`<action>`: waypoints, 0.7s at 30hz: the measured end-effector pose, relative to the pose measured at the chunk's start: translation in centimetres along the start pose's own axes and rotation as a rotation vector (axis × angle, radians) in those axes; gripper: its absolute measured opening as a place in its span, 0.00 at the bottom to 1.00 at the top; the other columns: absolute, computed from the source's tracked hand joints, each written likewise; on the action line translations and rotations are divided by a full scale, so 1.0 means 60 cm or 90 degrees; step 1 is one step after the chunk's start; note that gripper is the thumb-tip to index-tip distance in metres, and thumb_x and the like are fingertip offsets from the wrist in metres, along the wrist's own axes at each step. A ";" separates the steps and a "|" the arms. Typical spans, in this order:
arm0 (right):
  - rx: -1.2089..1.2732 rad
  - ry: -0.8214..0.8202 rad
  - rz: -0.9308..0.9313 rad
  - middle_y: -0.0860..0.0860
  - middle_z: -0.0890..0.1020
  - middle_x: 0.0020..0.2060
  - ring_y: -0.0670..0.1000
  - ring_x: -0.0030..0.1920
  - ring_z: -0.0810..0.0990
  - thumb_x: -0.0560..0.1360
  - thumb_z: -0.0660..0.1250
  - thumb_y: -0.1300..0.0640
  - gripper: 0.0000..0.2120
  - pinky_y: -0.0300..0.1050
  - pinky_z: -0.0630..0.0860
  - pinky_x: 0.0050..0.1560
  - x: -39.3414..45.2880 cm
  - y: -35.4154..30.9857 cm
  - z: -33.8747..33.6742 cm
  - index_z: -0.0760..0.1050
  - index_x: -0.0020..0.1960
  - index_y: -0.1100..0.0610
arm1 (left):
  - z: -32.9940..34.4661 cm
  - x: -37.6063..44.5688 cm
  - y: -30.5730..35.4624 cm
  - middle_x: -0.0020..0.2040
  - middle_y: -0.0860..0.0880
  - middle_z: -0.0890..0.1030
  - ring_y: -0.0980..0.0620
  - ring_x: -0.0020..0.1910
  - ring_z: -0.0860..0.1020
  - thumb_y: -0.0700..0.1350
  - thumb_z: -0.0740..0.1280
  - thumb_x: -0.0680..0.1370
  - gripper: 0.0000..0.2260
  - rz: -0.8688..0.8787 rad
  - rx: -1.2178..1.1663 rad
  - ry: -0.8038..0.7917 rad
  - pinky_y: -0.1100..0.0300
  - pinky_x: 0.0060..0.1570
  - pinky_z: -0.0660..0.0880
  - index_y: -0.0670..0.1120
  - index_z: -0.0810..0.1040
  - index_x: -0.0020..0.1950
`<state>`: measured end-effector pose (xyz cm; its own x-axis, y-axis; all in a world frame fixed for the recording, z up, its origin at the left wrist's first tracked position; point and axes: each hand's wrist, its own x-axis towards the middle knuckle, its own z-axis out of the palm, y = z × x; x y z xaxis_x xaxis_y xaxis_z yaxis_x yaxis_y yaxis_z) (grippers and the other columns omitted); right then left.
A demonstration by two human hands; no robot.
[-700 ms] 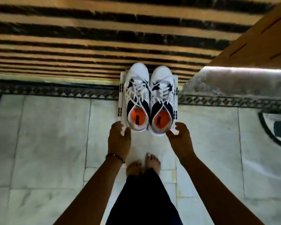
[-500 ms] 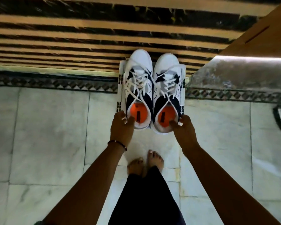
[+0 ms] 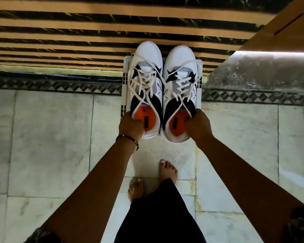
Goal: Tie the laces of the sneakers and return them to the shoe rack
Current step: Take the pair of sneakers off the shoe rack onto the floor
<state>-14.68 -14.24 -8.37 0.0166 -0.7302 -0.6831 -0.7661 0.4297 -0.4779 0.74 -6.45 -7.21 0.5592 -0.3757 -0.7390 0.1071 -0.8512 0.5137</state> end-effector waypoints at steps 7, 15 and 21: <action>0.048 0.033 -0.065 0.59 0.80 0.50 0.58 0.48 0.78 0.74 0.59 0.62 0.13 0.44 0.69 0.44 -0.084 0.054 0.008 0.69 0.58 0.63 | -0.011 -0.073 -0.074 0.57 0.39 0.77 0.42 0.55 0.75 0.28 0.54 0.71 0.22 0.083 -0.059 -0.001 0.56 0.52 0.74 0.39 0.72 0.62; 0.079 0.046 -0.113 0.58 0.79 0.50 0.56 0.49 0.78 0.71 0.60 0.57 0.15 0.46 0.70 0.45 -0.285 0.188 0.083 0.70 0.56 0.60 | -0.067 -0.210 -0.280 0.63 0.45 0.76 0.48 0.61 0.74 0.35 0.55 0.65 0.29 0.171 -0.107 -0.049 0.56 0.59 0.74 0.45 0.70 0.66; 0.086 0.036 -0.039 0.53 0.79 0.48 0.56 0.50 0.79 0.76 0.62 0.60 0.10 0.44 0.71 0.46 -0.400 0.309 0.186 0.69 0.57 0.56 | -0.099 -0.269 -0.451 0.61 0.42 0.77 0.44 0.62 0.74 0.39 0.55 0.65 0.28 0.109 -0.084 -0.074 0.47 0.63 0.72 0.44 0.70 0.65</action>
<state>-22.11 17.16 -6.98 0.0217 -0.7844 -0.6199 -0.6718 0.4477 -0.5901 -6.30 24.81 -6.60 0.4805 -0.5563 -0.6779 0.1296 -0.7195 0.6823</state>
